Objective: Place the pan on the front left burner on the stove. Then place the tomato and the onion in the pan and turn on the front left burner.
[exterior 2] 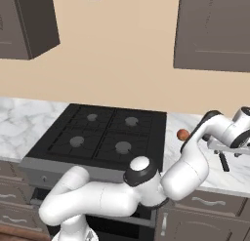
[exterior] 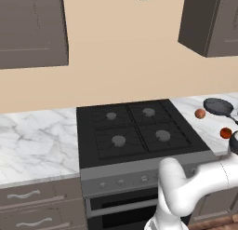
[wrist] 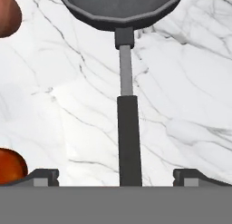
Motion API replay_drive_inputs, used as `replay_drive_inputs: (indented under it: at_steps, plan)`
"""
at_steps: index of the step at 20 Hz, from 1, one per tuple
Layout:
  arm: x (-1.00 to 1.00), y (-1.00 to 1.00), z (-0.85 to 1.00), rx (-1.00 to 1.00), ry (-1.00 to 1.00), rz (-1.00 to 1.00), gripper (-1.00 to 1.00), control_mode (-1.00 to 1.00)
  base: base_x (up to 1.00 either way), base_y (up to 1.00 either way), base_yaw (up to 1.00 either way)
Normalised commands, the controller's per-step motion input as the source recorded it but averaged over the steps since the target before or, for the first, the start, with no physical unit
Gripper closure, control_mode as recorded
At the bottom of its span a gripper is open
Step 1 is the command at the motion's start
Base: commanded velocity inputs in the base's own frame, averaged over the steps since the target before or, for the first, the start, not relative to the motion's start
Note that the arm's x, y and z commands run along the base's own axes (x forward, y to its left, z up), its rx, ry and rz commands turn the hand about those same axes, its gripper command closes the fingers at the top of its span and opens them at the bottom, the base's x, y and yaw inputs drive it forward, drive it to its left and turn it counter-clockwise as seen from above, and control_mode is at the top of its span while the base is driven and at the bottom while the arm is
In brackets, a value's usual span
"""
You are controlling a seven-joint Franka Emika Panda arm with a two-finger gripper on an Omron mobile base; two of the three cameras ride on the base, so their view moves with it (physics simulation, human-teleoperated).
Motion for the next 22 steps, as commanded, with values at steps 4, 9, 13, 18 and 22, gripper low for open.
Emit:
replay_drive_inputs:
  at_steps: [4, 9, 13, 18, 22]
  plan:
    - [0.04, 0.0, -0.25, 0.0, 0.0, 0.0, -1.0, -1.0, 0.0, 0.0, 0.0]
    - [0.14, 0.0, -0.31, 0.0, 0.0, 0.03, -1.0, -1.0, 0.0, 0.0, 0.0]
    - [0.27, 0.0, -0.28, 0.0, 0.0, 0.06, -1.0, -1.0, 0.0, 0.0, 0.0]
    - [0.16, -0.01, -0.09, 0.0, 0.0, 0.08, -1.0, -1.0, 0.0, 0.0, 0.0]
    - [0.0, -0.23, 0.0, 0.0, 0.0, 0.08, -1.0, -1.0, 0.0, 0.0, 0.0]
